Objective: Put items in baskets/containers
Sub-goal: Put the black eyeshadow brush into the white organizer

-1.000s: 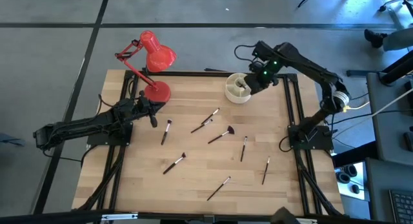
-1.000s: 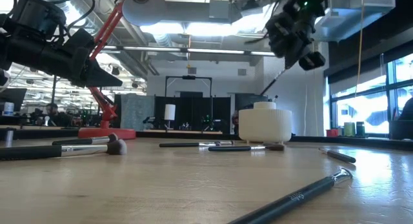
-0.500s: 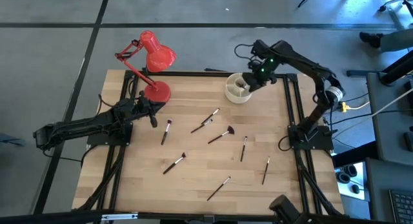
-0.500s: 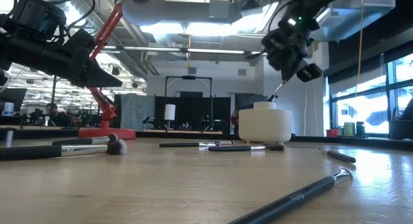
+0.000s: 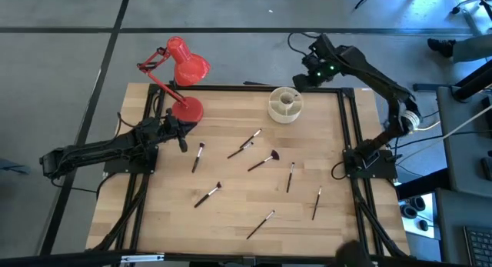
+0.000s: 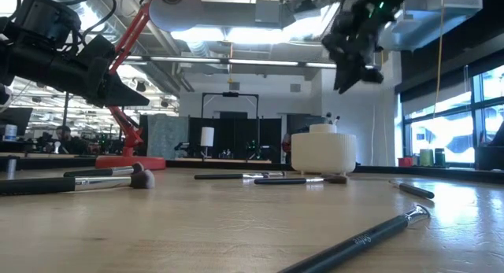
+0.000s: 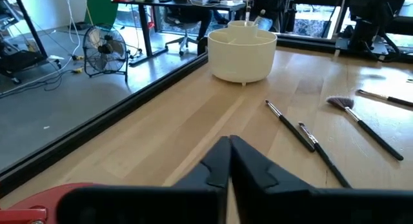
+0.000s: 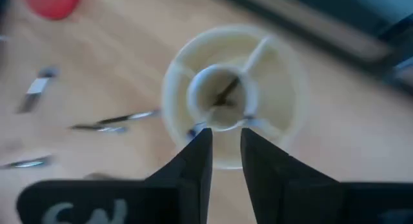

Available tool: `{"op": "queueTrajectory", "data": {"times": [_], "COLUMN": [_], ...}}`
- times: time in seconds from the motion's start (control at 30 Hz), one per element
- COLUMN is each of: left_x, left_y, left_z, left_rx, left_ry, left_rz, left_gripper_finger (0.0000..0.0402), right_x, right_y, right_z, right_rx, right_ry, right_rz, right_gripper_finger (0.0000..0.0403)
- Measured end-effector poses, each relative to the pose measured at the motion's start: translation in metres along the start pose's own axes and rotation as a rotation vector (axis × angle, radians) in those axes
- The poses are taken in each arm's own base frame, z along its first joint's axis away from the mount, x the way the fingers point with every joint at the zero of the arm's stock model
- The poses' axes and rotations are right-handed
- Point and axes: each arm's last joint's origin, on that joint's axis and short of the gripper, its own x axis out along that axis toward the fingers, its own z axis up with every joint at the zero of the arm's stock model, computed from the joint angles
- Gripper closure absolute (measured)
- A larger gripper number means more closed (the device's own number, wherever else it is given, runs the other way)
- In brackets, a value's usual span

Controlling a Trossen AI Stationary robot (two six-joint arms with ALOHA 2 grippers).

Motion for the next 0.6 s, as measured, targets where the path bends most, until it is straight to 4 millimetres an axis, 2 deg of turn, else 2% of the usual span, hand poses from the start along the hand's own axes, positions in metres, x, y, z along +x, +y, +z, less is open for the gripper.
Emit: {"op": "queueTrajectory", "data": {"times": [0.1,0.17,0.23,0.33,0.43,0.6], "left_x": [0.0,0.001,0.002,0.005,0.009,0.019], "left_y": [-0.001,-0.001,-0.002,-0.002,-0.006,-0.016], "left_z": [0.0,0.0,-0.001,-0.003,0.0,0.015], "left_rx": [-0.035,-0.067,-0.119,-0.188,-0.202,-0.171], "left_ry": [0.0,0.006,0.021,0.036,0.008,-0.051], "left_rz": [-0.035,-0.043,-0.037,0.011,0.006,-0.025], "left_gripper_finger": [0.0396,0.0396,0.0396,0.0396,0.0396,0.0396], "right_x": [-0.024,-0.033,-0.035,-0.023,0.005,0.044], "right_y": [0.025,0.04,0.053,0.067,0.076,0.076], "right_z": [-0.015,-0.031,-0.049,-0.08,-0.107,-0.134], "right_rx": [-0.114,-0.155,-0.167,-0.169,-0.164,-0.203], "right_ry": [-0.119,-0.208,-0.294,-0.368,-0.379,-0.313], "right_rz": [-0.125,-0.136,-0.075,0.044,0.14,0.12], "right_gripper_finger": [0.0321,0.0321,0.0321,0.0321,0.0321,0.0337]}}
